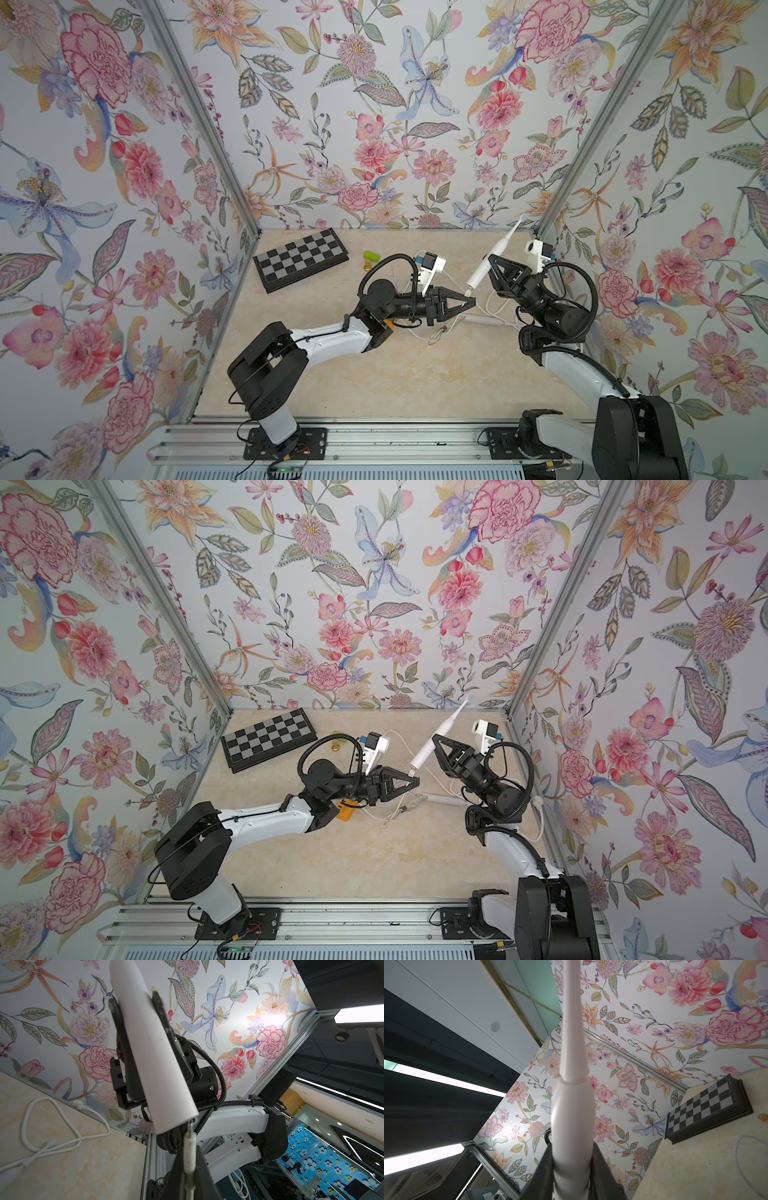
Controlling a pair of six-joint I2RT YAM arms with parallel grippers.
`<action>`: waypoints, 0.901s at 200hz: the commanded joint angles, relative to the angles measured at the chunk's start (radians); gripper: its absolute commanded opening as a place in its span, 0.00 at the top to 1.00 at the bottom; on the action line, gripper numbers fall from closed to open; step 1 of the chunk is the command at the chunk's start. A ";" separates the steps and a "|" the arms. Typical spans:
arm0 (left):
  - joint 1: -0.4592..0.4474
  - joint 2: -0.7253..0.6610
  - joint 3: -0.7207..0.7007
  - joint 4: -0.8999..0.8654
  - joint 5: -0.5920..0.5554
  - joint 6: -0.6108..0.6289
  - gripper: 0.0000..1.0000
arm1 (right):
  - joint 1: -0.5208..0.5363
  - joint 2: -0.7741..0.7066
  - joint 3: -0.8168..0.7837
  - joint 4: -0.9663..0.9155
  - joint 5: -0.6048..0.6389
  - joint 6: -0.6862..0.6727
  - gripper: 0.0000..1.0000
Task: Charge the electric toothbrush
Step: Insert the charging cable into the electric toothbrush.
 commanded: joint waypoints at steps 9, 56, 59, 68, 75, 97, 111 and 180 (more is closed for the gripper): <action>0.020 0.013 0.034 0.021 0.008 -0.014 1.00 | 0.012 -0.023 0.040 0.092 -0.014 0.018 1.00; 0.025 0.019 0.046 0.021 0.017 -0.022 1.00 | 0.024 -0.036 0.054 0.092 -0.047 -0.006 1.00; 0.025 0.017 0.045 0.020 0.017 -0.022 1.00 | 0.024 -0.037 0.054 0.092 -0.050 -0.008 1.00; 0.025 0.014 0.047 0.019 0.021 -0.022 1.00 | 0.027 -0.037 0.056 0.091 -0.058 -0.013 1.00; 0.025 0.012 0.047 0.019 0.025 -0.022 1.00 | 0.030 -0.036 0.057 0.093 -0.067 -0.020 1.00; 0.024 0.007 0.045 0.035 0.044 -0.027 1.00 | 0.032 -0.032 0.062 0.092 -0.095 -0.044 1.00; 0.025 0.000 0.042 0.041 0.054 -0.031 1.00 | 0.029 -0.028 0.059 0.092 -0.097 -0.052 1.00; 0.038 -0.019 0.019 0.116 0.064 -0.076 1.00 | 0.027 -0.023 0.064 0.092 -0.109 -0.057 1.00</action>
